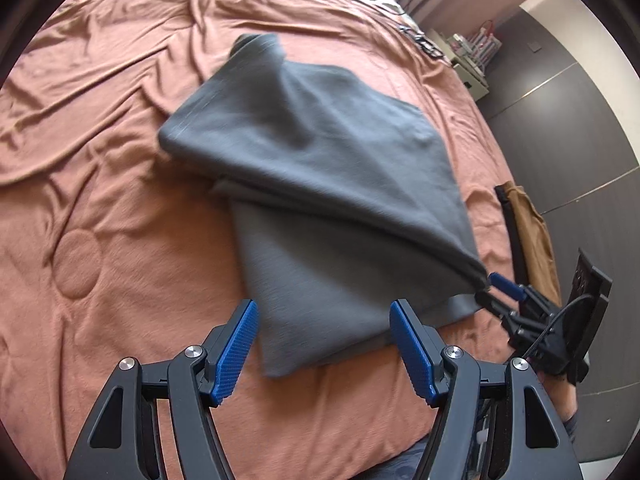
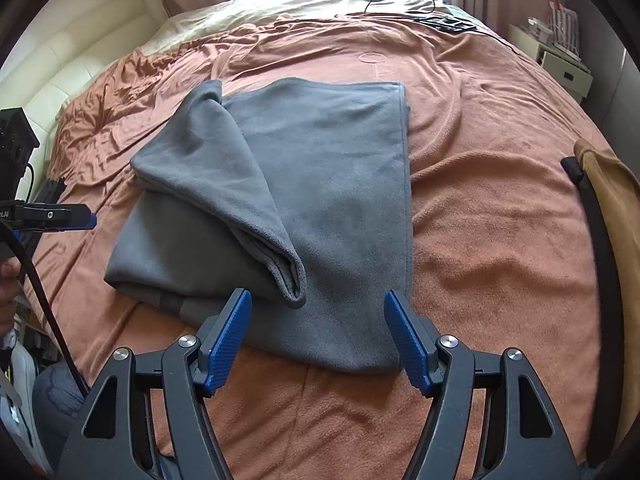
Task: Fold small clothes
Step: 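Grasp the folded edge of the shirt with the right gripper, then lift the shirt edge with the right gripper and fold it over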
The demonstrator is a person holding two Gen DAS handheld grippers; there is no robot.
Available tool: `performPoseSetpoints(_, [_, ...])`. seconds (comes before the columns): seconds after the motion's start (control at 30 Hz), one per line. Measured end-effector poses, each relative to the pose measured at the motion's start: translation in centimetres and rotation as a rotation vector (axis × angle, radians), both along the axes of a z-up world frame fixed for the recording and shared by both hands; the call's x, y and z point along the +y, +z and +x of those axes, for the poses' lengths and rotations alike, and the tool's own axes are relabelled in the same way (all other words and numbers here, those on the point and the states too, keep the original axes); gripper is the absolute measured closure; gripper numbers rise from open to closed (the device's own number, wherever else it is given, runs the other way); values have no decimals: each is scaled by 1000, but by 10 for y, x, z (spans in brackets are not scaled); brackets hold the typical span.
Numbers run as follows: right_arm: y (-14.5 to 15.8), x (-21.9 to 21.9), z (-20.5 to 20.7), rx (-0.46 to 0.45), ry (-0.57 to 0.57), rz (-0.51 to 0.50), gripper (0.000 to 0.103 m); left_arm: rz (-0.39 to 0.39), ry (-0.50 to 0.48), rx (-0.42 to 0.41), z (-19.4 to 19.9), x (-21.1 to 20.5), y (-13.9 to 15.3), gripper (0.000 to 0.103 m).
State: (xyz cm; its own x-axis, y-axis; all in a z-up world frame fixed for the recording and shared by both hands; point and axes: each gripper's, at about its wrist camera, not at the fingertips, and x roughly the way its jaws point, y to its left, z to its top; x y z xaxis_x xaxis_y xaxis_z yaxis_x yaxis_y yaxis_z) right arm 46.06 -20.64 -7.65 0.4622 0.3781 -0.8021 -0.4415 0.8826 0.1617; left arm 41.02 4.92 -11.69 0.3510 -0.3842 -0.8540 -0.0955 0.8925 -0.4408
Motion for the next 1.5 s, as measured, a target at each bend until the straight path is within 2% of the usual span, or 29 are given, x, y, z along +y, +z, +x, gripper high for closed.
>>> performPoseSetpoints(0.17, [-1,25,10,-20,26,-74,53,3,19,29,-9,14,-19,34])
performPoseSetpoints(0.3, [-2,45,19,-43,50,-126,54,15,7,60,-9,14,-33,40])
performPoseSetpoints(0.43, [-4,65,24,-61,90,-178,65,25,-3,95,-8,9,-46,46])
performPoseSetpoints(0.5, [-5,73,24,-87,108,-200,74,28,-12,102,-8,5,-50,49])
performPoseSetpoints(0.53, [-3,75,24,-103,113,-197,82,34,-12,105,-8,4,-52,49])
performPoseSetpoints(0.63, [3,65,24,-105,116,-115,100,36,-10,104,-8,1,-54,50])
performPoseSetpoints(0.87, [8,17,29,-16,63,99,101,36,-16,105,-7,-4,-51,50])
performPoseSetpoints(1.07, [7,-9,24,14,32,183,101,45,-23,101,-7,-6,-47,50])
performPoseSetpoints(1.27, [0,-35,20,30,-6,221,101,56,-32,97,-3,-14,-45,50])
performPoseSetpoints(1.5, [-20,-50,22,52,-32,211,101,58,-27,118,2,-18,-54,50])
